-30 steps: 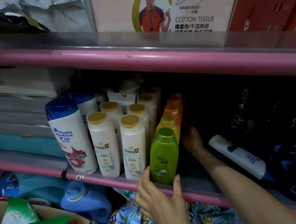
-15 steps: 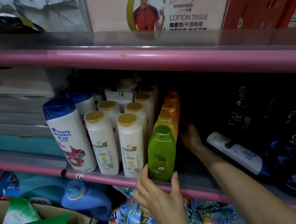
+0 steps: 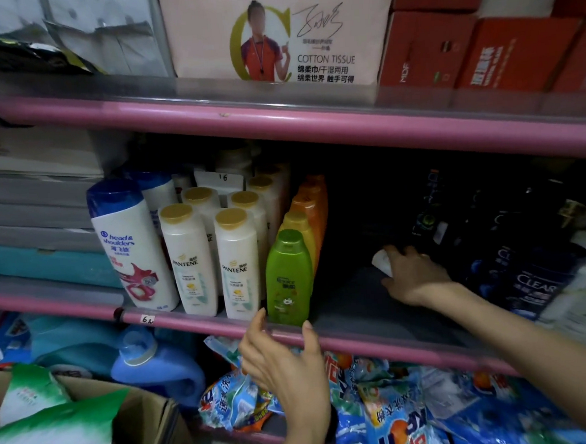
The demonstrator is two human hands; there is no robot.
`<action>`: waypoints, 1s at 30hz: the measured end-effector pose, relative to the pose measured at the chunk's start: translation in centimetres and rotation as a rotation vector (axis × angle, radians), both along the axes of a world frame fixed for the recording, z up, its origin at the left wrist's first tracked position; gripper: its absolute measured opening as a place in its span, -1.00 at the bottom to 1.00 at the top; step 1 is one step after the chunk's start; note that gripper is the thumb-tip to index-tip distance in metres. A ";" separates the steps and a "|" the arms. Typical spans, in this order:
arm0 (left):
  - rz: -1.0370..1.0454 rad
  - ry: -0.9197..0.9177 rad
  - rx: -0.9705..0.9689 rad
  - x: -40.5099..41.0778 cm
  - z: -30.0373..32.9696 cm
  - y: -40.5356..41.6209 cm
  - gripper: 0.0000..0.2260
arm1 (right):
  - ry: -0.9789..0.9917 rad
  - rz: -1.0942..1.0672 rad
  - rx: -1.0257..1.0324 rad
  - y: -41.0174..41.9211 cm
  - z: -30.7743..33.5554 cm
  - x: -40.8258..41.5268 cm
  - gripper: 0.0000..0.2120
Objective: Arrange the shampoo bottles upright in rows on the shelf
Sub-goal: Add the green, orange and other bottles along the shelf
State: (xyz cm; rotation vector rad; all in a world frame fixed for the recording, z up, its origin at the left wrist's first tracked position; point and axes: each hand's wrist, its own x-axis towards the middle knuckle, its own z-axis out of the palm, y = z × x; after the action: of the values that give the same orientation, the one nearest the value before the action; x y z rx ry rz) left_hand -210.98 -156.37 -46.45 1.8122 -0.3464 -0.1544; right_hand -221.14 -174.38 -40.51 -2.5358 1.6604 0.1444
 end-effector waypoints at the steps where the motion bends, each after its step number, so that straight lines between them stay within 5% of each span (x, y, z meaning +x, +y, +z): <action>1: -0.003 0.014 -0.019 -0.5 0.2 0.4 -0.50 | 0.049 -0.030 0.067 0.0 0.1 -1.0 -0.33; 9: -0.518 -0.124 -0.005 -5.7 0.2 1.5 -0.65 | 0.123 -0.057 -0.025 0.5 0.0 -2.3 -0.30; 13: -0.722 -0.230 0.040 -6.5 1.1 1.1 -0.48 | -0.176 -0.072 0.158 0.5 1.4 -2.7 -0.24; 17: -0.814 -0.316 0.030 -6.3 2.2 0.2 -0.37 | -0.809 -0.227 0.522 1.9 1.7 -2.4 -0.55; 22: -0.747 -0.420 -0.060 -5.1 4.4 -0.9 -0.46 | -1.291 -0.525 0.932 4.5 2.8 -2.1 -0.80; 26: -0.663 -0.424 -0.121 -3.8 6.9 -2.3 -0.64 | -1.310 -0.575 1.186 6.2 3.4 -1.9 -0.76; 30: -0.748 -0.378 -0.029 -1.4 8.9 -3.5 -0.64 | -1.250 -0.478 1.194 6.9 3.1 -2.2 -0.69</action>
State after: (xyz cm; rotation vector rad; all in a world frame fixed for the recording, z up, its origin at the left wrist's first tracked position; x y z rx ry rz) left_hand -212.40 -159.88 -37.59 1.5994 -1.2813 -0.3219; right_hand -223.33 -167.48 -37.44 -0.8771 0.9982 -0.3280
